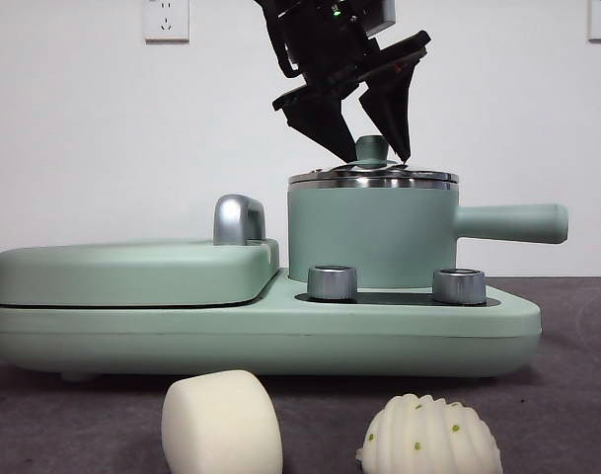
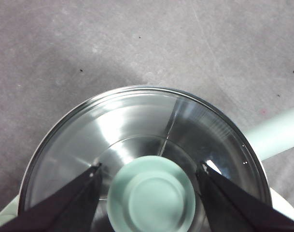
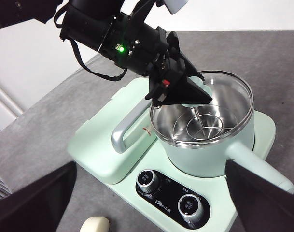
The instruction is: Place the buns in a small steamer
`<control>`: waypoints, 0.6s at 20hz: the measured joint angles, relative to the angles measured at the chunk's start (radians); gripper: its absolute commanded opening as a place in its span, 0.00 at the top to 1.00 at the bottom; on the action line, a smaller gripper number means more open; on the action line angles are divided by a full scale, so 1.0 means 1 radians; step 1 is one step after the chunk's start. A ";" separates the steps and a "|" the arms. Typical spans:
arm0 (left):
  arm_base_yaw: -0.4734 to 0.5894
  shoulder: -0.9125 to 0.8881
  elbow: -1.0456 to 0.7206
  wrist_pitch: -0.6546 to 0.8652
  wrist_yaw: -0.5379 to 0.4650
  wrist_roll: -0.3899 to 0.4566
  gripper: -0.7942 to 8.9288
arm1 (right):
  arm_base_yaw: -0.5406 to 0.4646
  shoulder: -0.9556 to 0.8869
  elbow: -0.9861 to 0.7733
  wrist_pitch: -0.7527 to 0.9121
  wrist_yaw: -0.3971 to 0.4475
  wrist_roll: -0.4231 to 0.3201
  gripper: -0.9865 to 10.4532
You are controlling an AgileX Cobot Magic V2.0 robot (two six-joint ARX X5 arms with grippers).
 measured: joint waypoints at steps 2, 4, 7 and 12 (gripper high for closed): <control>0.000 0.000 0.000 -0.002 0.000 0.000 0.87 | 0.000 0.000 0.000 -0.002 0.000 0.000 0.49; -0.002 -0.004 0.008 -0.005 0.001 0.008 0.91 | 0.000 0.000 0.000 -0.003 0.000 0.000 0.49; -0.002 -0.005 0.008 -0.004 0.001 0.007 0.91 | 0.000 0.000 0.000 -0.004 0.000 0.000 0.49; 0.005 -0.004 0.115 -0.132 0.002 0.011 0.91 | 0.006 0.050 0.024 -0.061 0.007 0.007 0.50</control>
